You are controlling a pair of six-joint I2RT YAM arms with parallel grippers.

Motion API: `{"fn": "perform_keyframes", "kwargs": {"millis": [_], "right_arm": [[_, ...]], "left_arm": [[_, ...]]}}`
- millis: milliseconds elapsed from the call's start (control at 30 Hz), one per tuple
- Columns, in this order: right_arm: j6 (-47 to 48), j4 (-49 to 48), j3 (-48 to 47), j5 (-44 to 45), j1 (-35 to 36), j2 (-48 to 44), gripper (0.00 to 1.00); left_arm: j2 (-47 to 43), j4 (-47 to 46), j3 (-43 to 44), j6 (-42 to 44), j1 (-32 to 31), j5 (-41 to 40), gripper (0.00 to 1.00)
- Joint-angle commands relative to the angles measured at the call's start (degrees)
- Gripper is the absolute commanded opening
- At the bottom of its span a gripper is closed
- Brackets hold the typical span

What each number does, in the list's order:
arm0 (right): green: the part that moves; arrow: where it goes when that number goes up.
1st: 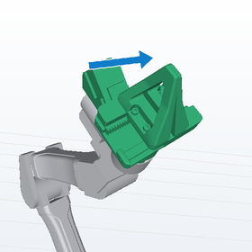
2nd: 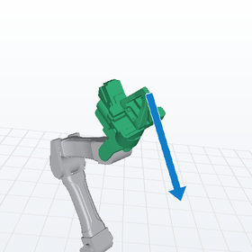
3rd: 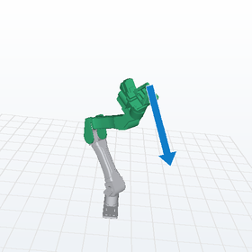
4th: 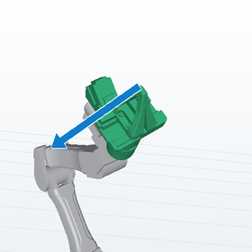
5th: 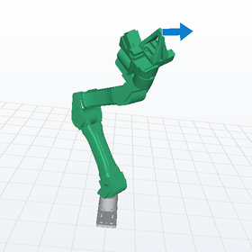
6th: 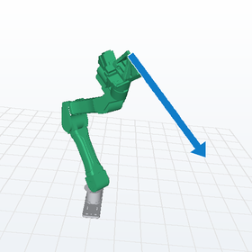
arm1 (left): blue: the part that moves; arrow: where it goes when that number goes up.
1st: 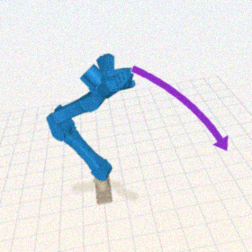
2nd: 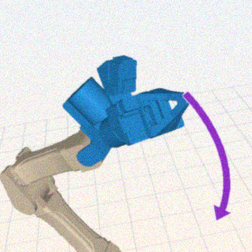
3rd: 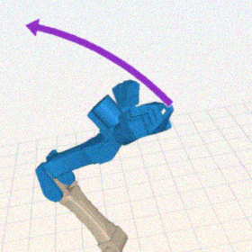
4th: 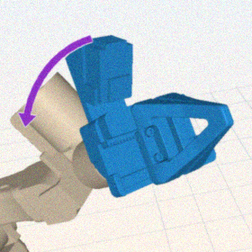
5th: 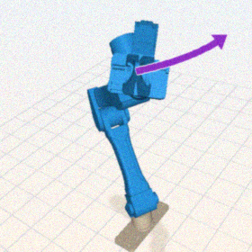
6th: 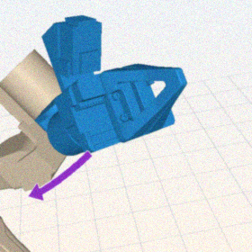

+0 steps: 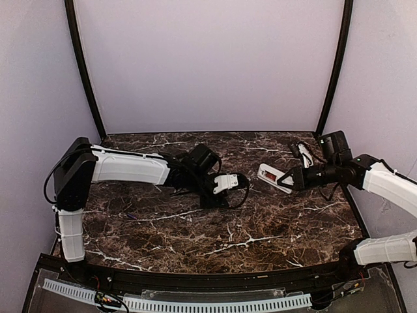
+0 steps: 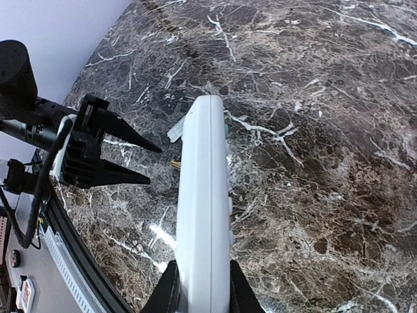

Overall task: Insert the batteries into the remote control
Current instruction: Pick up the battery from the center of the board.

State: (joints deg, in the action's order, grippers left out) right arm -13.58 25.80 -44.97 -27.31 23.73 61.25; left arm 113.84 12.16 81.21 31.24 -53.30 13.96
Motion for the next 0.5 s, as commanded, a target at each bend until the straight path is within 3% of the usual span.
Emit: {"fn": "perform_keyframes", "kwargs": {"millis": [0, 467], "right_arm": [[-1.33, 0.39, 0.49, -0.73, -2.65, 0.2, 0.0], [-1.02, 0.37, 0.56, -3.52, -4.87, 1.31, 0.0]], "left_arm": [[2.35, 8.89, 4.75, 2.04, -0.13, -0.31, 0.38], [11.35, 14.2, 13.26, 0.92, -0.13, -1.68, 0.3]]}}
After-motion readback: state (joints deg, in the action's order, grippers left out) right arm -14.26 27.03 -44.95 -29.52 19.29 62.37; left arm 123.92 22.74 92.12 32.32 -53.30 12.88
